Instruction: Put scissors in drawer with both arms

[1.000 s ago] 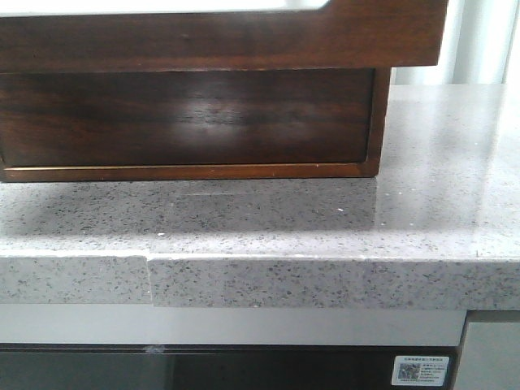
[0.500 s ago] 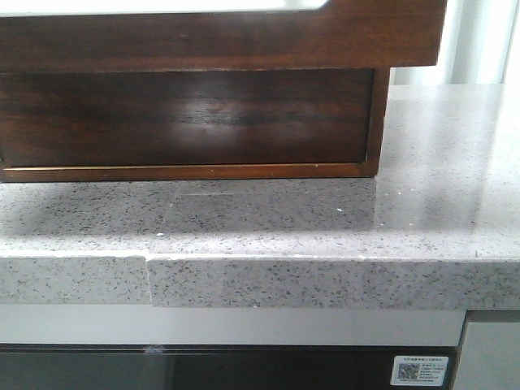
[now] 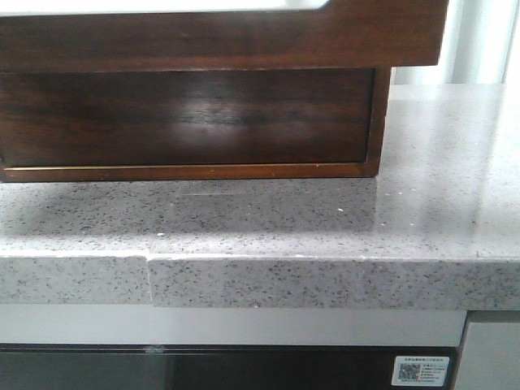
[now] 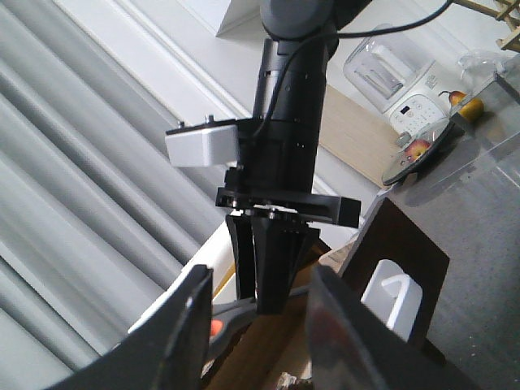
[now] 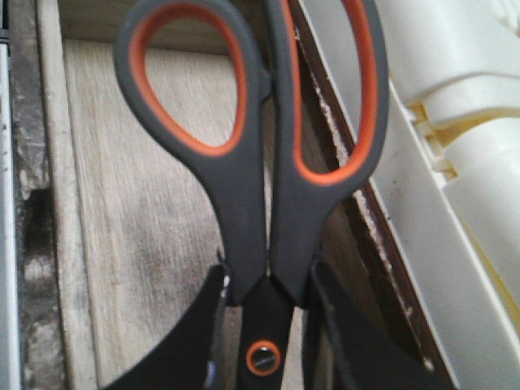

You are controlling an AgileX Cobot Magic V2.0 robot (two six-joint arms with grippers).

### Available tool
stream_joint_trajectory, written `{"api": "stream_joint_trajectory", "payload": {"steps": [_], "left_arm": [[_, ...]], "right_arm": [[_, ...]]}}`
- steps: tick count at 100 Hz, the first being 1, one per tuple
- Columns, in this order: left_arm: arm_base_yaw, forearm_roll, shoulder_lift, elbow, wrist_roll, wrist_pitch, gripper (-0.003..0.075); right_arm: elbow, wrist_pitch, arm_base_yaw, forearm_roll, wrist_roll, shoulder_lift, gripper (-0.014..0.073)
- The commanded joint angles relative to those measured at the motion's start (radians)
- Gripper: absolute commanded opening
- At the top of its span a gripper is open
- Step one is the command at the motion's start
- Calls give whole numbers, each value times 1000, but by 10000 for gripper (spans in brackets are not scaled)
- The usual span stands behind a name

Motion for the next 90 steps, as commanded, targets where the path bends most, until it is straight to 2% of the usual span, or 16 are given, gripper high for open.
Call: {"api": "stream_joint_trajectory", "payload": {"steps": [1,12,18,35,44,65,74,81,90], "left_arm": [[-9,-44,9,-26,-15,-12,265],[-9,-44,9,-26,-15,-12,265],[-9,-44,9,-26,-15,-10,265],[-9,-44,9,-26,-15,-7,265],[-9,-44,9,-26,-15,-7,265],[-9,-44,9,-26,-35,-4,260],[-9,-44,7,-26,-38,5,211],[-9,-47,-3,-26,-60,45,125],[-9,-47,-33,-30,-112,120,-12]], "right_arm": [[-26,-87,1,7,-10,-16,-79],[-26,-92,1,7,-10,2,-76],[-26,-92,1,7,-10,6,-41],[-26,-92,1,7,-9,11,229],[-26,-94,1,7,-9,11,283],[-26,-94,1,7,-4,7,283],[-26,-87,1,7,42,-12,257],[-26,-81,1,7,92,-42,158],[-24,-65,1,7,111,-97,-30]]}}
